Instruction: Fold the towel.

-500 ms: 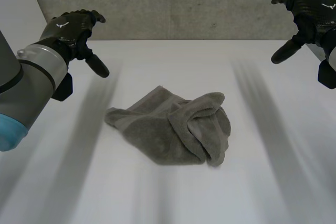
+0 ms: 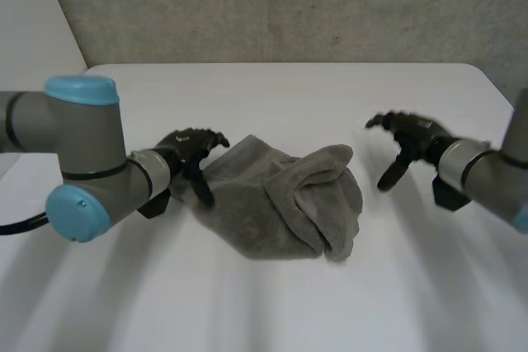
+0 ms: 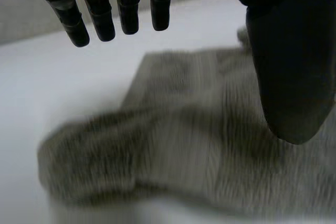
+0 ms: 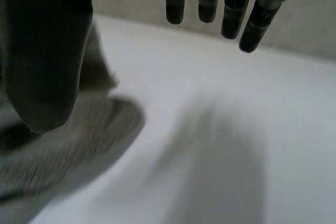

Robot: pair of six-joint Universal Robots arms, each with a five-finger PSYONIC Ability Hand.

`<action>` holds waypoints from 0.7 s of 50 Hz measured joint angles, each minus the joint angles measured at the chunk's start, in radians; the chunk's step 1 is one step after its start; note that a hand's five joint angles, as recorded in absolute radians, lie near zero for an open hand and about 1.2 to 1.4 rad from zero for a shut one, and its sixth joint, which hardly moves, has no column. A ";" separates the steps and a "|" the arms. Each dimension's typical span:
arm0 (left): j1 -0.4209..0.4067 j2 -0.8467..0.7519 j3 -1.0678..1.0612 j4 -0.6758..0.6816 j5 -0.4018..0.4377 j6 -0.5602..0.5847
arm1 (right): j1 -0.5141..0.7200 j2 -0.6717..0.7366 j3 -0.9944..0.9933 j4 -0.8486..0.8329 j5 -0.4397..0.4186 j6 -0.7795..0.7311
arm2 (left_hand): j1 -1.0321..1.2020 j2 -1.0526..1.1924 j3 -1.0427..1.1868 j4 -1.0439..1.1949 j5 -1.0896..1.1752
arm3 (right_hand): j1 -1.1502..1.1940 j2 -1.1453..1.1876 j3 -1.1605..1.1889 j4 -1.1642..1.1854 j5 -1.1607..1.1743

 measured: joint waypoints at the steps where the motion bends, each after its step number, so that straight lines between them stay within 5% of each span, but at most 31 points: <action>1: 0.001 -0.016 0.004 -0.004 -0.002 0.011 | 0.008 0.026 -0.004 0.006 0.000 0.002 | 0.003 0.017 0.000 0.000 0.017 | 0.000 0.000 0.000 0.000 0.000; 4: 0.001 -0.048 0.011 -0.012 -0.008 0.028 | 0.038 0.078 -0.014 0.017 -0.005 0.011 | 0.147 0.205 0.000 0.000 0.206 | 0.000 0.000 0.000 0.000 0.000; 7: 0.001 -0.068 0.015 -0.025 -0.013 0.034 | 0.074 0.108 -0.019 0.021 -0.017 0.031 | 0.541 0.606 0.000 0.000 0.582 | 0.047 0.041 0.000 0.000 0.043; 10: 0.001 -0.072 0.017 -0.044 -0.016 0.032 | 0.108 0.117 -0.022 0.020 -0.044 0.072 | 0.910 0.957 0.000 0.000 0.969 | 0.285 0.283 0.000 0.000 0.305; 12: 0.001 -0.068 0.016 -0.059 -0.018 0.029 | 0.124 0.115 -0.022 0.017 -0.065 0.102 | 0.976 0.997 0.000 0.000 1.046 | 0.460 0.460 0.000 0.000 0.472; 19: 0.001 -0.009 -0.016 -0.114 -0.016 -0.003 | 0.147 0.073 -0.020 -0.004 -0.151 0.188 | 0.976 0.997 0.000 0.000 1.051 | 1.031 0.948 0.000 0.000 1.033; 26: -0.002 0.119 -0.157 -0.109 -0.015 -0.093 | 0.139 0.033 -0.063 -0.024 -0.261 0.121 | 0.976 1.001 0.000 0.000 1.051 | 1.040 0.961 0.000 0.000 1.059; 35: -0.018 0.342 -0.423 0.025 -0.036 -0.242 | 0.120 0.030 -0.289 0.063 -0.343 -0.254 | 0.976 1.010 0.000 0.000 1.052 | 1.040 0.962 0.000 0.000 1.059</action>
